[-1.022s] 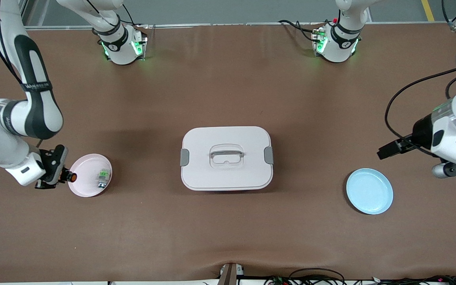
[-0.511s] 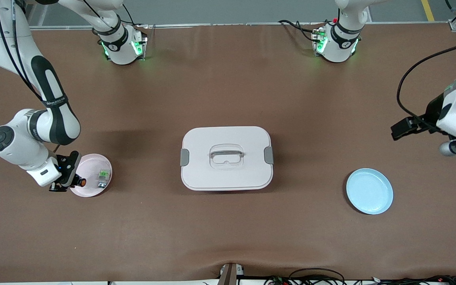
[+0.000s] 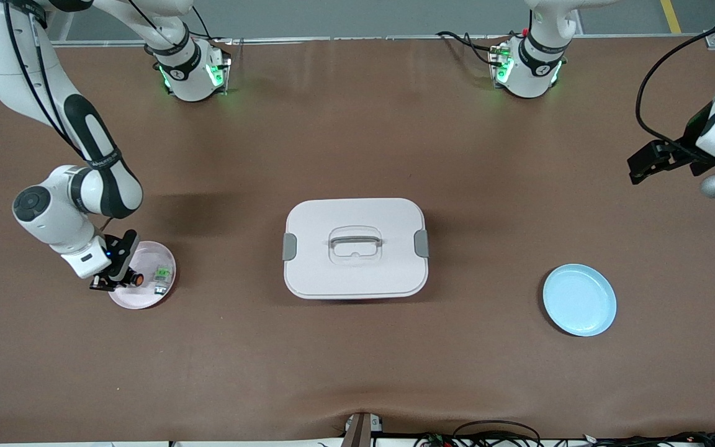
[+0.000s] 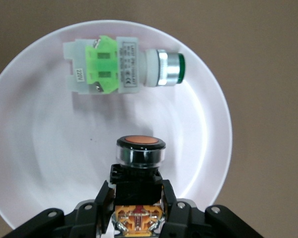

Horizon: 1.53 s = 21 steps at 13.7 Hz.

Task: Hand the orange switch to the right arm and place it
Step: 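Lower the switch onto the pink plate and open the right gripper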

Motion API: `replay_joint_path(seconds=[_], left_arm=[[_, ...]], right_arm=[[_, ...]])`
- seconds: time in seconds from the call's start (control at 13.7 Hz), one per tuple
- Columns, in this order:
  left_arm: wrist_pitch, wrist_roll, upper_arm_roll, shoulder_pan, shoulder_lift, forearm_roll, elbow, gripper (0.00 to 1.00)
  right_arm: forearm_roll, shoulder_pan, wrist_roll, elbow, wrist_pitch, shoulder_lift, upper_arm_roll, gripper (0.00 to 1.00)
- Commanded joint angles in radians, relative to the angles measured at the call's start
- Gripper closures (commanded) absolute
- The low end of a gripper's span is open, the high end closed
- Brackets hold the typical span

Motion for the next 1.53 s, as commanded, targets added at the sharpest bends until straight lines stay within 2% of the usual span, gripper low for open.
replay_joint_path(seconds=[0.0, 0.29, 0.37, 0.44, 0.58, 0.73, 0.88, 1.17, 1.46], left_arm=[[0.007, 0.056, 0.049, -0.033, -0.051, -0.017, -0.061, 0.00], [0.021, 0.068, 0.049, -0.042, -0.097, -0.019, -0.112, 0.00], [0.021, 0.068, 0.049, -0.044, -0.117, -0.019, -0.130, 0.00], [0.021, 0.070, 0.049, -0.046, -0.134, -0.020, -0.144, 0.00], [0.021, 0.111, 0.061, -0.046, -0.159, -0.045, -0.153, 0.00], [0.021, 0.172, 0.104, -0.053, -0.180, -0.085, -0.167, 0.00], [0.021, 0.171, 0.103, -0.065, -0.193, -0.088, -0.173, 0.00], [0.018, 0.157, 0.100, -0.073, -0.193, -0.088, -0.170, 0.00], [0.017, 0.169, 0.101, -0.059, -0.180, -0.097, -0.166, 0.00]], right_arm=[[-0.012, -0.009, -0.016, -0.038, 0.035, -0.006, 0.019, 1.00], [-0.012, 0.005, -0.017, -0.052, 0.037, -0.003, 0.019, 1.00], [-0.011, 0.008, -0.001, -0.052, 0.038, 0.002, 0.020, 0.96], [-0.011, 0.008, -0.003, -0.051, 0.037, 0.002, 0.020, 0.01], [-0.011, 0.010, -0.002, -0.048, 0.034, 0.002, 0.022, 0.00], [-0.009, 0.011, -0.002, -0.043, 0.026, -0.001, 0.023, 0.00], [-0.006, 0.010, -0.002, -0.032, -0.008, -0.018, 0.025, 0.00], [0.000, 0.010, 0.000, 0.079, -0.279, -0.079, 0.025, 0.00], [0.000, 0.008, 0.033, 0.326, -0.642, -0.085, 0.023, 0.00]])
